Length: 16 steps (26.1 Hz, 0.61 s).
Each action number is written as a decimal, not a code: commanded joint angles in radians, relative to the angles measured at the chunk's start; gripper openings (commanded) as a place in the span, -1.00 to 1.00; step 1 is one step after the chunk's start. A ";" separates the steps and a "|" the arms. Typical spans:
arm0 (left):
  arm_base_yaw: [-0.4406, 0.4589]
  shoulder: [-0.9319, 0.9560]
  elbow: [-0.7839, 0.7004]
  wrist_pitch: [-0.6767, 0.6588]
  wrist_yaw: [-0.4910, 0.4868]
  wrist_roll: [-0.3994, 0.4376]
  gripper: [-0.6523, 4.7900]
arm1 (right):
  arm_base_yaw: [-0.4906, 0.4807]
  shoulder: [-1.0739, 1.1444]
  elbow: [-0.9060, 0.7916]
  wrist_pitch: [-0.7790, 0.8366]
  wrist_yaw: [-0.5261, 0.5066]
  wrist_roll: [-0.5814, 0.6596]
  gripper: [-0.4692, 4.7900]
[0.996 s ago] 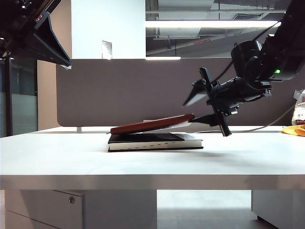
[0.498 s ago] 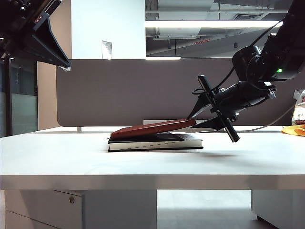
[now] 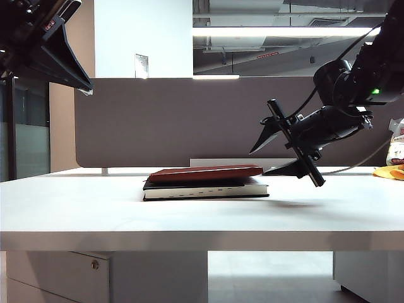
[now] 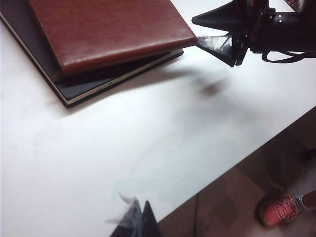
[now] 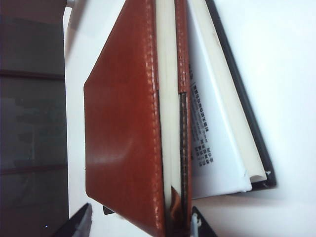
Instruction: Pick up the red book and place it on top of the black book.
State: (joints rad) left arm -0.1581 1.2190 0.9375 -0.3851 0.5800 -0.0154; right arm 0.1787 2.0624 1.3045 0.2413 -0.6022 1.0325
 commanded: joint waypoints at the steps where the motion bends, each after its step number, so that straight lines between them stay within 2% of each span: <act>1: -0.001 -0.003 0.007 0.005 0.008 0.008 -0.78 | -0.006 -0.011 0.016 0.031 -0.003 -0.013 0.14; 8: -0.001 -0.003 0.008 0.000 0.007 0.008 -0.78 | -0.035 -0.012 0.116 0.012 -0.061 -0.014 0.14; 10: -0.001 -0.003 0.008 0.000 0.007 0.008 -0.78 | -0.048 -0.021 0.125 -0.010 -0.097 -0.018 -0.24; 11: -0.001 -0.003 0.008 0.003 0.007 0.008 -0.78 | -0.051 -0.027 0.125 -0.021 -0.106 -0.039 -0.52; 12: -0.001 -0.003 0.008 0.006 0.007 0.008 -0.78 | -0.056 -0.032 0.125 -0.033 -0.112 -0.060 -0.68; 14: -0.001 -0.003 0.008 0.010 0.007 0.008 -0.78 | -0.063 -0.050 0.123 -0.075 -0.111 -0.102 -0.83; 16: -0.001 -0.004 0.008 0.008 0.007 0.008 -0.78 | -0.071 -0.066 0.123 -0.104 -0.113 -0.123 -0.83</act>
State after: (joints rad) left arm -0.1585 1.2182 0.9375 -0.3843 0.5804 -0.0154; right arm 0.1085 2.0094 1.4239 0.1524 -0.7094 0.9348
